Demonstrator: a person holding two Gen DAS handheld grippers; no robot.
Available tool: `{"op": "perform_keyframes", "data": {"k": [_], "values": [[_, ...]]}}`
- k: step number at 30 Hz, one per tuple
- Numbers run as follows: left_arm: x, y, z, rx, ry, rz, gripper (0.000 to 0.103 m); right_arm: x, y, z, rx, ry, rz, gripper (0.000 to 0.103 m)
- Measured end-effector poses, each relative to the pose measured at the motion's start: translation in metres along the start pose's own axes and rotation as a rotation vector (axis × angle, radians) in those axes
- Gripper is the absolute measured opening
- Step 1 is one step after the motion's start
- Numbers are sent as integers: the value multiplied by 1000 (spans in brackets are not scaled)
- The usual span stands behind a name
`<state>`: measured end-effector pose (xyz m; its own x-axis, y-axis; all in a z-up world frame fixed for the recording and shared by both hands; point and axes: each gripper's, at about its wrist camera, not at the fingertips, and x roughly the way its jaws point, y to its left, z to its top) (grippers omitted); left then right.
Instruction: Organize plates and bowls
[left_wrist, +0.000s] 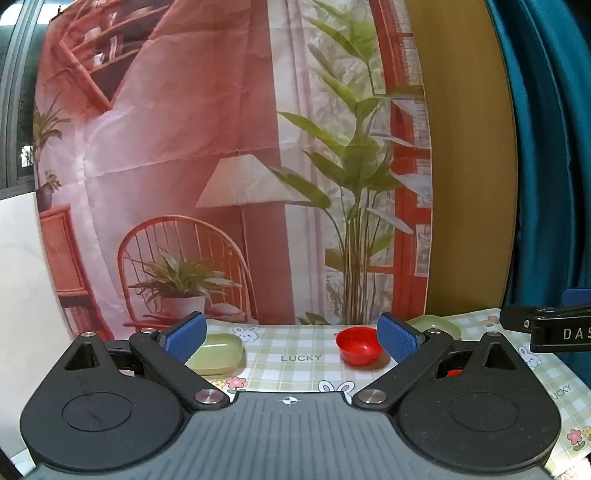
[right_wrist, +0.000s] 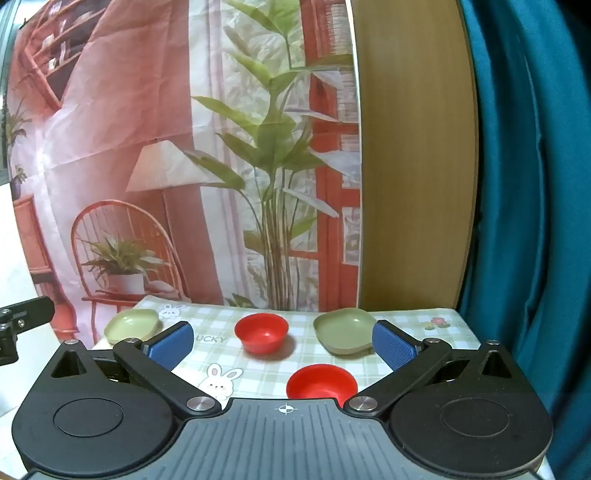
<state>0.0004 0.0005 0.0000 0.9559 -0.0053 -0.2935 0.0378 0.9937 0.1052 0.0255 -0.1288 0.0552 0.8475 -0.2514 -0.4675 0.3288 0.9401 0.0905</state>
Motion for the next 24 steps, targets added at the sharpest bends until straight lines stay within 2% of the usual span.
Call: {"op": "perform_keyframes", "data": {"k": [24], "values": [[-2, 1, -2, -20, -7, 15, 100, -3, -1, -1, -5, -10, 0, 103]]}}
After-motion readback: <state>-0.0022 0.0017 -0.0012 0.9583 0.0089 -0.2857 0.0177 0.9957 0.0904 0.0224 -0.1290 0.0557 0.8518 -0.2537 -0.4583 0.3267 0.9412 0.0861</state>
